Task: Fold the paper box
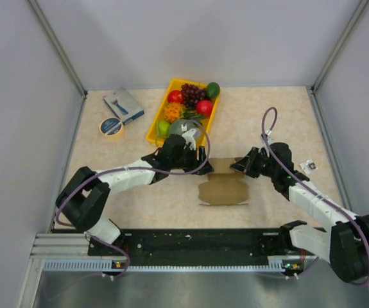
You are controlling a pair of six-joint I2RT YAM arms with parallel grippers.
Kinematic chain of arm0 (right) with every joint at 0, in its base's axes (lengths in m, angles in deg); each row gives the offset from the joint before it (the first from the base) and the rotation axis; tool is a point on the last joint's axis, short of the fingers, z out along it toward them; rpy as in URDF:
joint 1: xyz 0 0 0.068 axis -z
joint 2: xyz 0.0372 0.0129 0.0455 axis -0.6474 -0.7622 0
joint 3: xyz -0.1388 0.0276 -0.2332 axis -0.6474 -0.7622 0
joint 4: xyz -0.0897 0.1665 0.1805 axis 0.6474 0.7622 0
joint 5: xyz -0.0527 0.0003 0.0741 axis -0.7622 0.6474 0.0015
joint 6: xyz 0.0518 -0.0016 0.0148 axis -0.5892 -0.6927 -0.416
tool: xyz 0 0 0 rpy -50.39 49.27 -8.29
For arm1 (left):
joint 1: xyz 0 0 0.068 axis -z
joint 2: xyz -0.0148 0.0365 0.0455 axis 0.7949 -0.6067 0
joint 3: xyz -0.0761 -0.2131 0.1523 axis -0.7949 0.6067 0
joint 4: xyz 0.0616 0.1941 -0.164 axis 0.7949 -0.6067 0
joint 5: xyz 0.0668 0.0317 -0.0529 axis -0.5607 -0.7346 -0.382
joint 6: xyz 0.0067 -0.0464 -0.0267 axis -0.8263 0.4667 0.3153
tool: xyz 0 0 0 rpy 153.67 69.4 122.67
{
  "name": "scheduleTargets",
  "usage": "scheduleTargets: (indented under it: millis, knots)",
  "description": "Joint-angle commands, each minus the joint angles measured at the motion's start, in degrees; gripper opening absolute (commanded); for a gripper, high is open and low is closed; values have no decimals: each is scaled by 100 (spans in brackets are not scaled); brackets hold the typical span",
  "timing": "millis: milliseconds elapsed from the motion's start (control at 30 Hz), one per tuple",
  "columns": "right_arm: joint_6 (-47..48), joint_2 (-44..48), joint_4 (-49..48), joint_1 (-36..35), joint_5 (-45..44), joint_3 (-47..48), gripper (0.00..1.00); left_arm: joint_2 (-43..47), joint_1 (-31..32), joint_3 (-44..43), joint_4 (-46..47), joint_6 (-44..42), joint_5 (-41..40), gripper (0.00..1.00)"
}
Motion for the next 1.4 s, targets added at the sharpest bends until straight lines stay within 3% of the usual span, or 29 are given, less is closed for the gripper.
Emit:
scheduleTargets:
  millis: [0, 100, 233, 433, 500, 633, 1000, 1200, 1367]
  knots:
    - [-338, -150, -935, 63, 470, -108, 0, 1035, 36, 502, 276, -581, -765, 64]
    - [-628, -185, -971, 63, 523, -64, 0, 1571, 124, 941, 215, -1011, -1371, 65]
    - [-1049, -272, -613, 71, 480, 112, 0, 1976, 711, 1400, 336, -1610, -2460, 62]
    - [-1480, -475, -5, 71, 251, 455, 0, 1328, 1249, 1234, 758, -2068, -3595, 60]
    - [-1594, -554, 171, 71, 208, 508, 0, 976, 1258, 1163, 899, -2069, -3797, 50]
    - [-1840, -563, 198, 80, 102, 508, 0, 589, 1284, 1260, 1698, -2244, -3737, 47]
    - [-2263, -422, 338, 72, -13, 446, 0, 307, 1302, 988, 1726, -2007, -2937, 61]
    - [-2491, -255, 303, 72, -56, 376, 0, -123, 1302, 399, 1199, -1902, -3771, 49]
    - [-2790, -211, 251, 72, -39, 253, 0, -308, 1302, 407, 1497, -1954, -3956, 44]
